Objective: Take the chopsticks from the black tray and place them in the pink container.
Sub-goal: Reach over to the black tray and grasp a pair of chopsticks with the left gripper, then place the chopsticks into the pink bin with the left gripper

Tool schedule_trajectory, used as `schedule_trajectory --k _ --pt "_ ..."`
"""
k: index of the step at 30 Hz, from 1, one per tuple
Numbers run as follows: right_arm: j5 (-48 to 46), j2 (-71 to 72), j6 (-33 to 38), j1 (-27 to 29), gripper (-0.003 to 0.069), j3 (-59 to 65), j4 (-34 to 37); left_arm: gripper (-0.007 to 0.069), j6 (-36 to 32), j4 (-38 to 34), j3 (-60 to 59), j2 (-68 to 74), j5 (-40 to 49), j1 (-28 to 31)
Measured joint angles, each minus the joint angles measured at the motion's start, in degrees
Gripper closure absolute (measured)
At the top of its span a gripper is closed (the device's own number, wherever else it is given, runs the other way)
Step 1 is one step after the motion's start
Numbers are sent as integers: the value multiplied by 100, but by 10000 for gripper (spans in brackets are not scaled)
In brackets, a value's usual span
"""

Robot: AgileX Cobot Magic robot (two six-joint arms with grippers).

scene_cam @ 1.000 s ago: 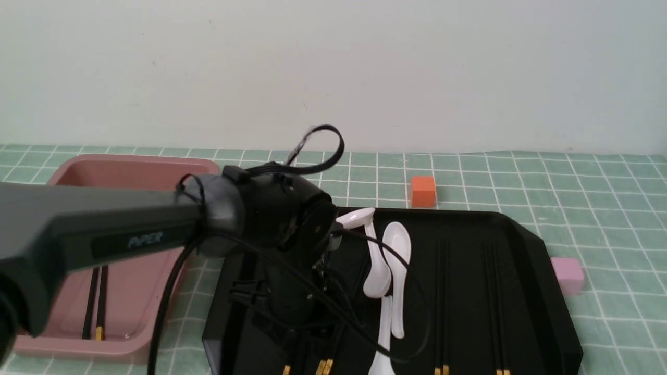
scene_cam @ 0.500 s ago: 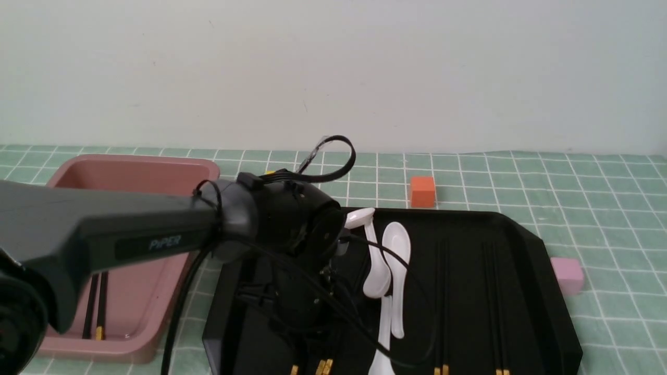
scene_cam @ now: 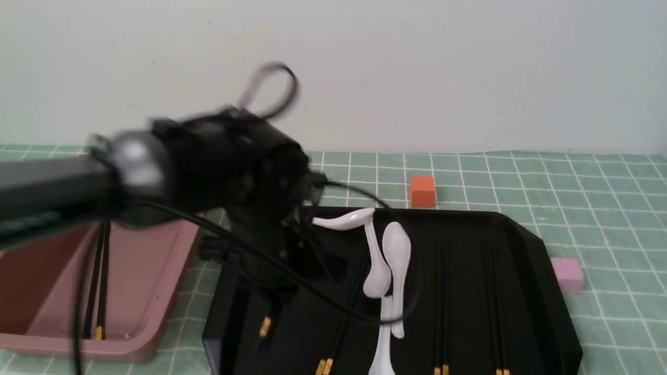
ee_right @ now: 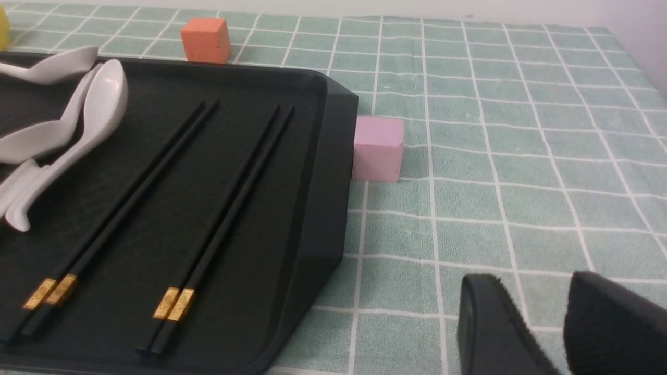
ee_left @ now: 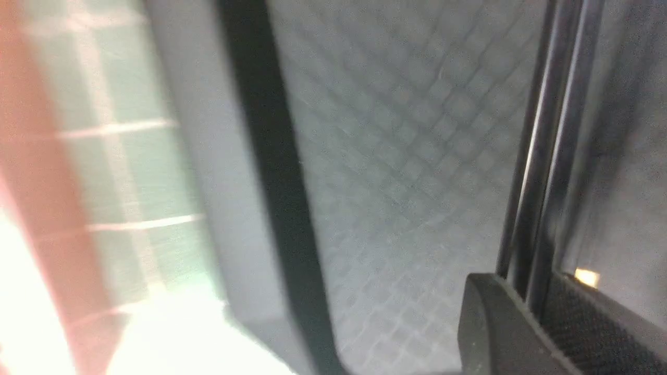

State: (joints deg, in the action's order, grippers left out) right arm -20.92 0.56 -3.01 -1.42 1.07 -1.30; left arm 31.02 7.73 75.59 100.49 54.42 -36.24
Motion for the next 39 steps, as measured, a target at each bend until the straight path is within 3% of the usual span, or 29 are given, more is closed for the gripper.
schedule_trajectory --k 3,11,13,17,31,39 --pt "0 0 0 0 419 0 0 524 0 -7 0 -692 262 441" --pt "0 0 0 0 419 0 0 524 -287 -67 -58 -1360 609 2382" --pt "0 0 0 0 419 0 0 524 -382 -297 -263 -1306 435 2940" --pt "0 0 0 0 419 0 0 524 -435 -567 -615 -1042 -183 3492" --pt "0 0 0 0 419 0 0 504 -435 -773 -712 183 -839 3628" --pt "0 0 0 0 419 0 0 369 -535 -773 -674 319 -719 3628"
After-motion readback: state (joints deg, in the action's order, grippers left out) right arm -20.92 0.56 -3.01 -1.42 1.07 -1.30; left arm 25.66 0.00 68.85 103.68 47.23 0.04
